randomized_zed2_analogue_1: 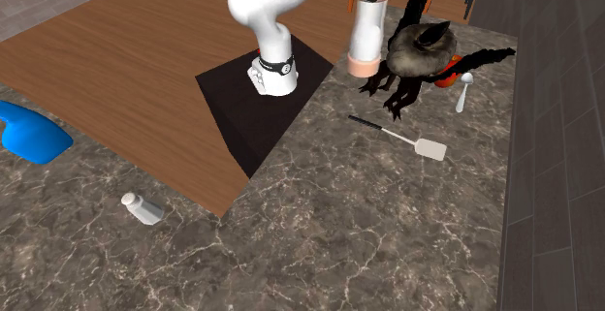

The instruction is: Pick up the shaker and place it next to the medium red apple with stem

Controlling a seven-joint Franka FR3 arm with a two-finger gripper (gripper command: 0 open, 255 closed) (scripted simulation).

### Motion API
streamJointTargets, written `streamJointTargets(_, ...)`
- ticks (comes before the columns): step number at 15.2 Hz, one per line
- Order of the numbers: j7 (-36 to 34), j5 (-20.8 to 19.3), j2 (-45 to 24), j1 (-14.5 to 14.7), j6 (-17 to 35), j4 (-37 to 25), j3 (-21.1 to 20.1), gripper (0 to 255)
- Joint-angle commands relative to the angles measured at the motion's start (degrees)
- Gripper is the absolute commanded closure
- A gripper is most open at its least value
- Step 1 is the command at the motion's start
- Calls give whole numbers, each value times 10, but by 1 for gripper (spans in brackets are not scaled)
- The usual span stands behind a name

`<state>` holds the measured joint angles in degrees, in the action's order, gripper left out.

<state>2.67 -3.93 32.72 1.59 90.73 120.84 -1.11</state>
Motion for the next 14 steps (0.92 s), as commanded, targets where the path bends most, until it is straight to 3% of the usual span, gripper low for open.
streamJointTargets(1,-29,12,5,9,-2,5,-23,255)
streamJointTargets(14,-214,72,-50,58,9,-35,-174,255)
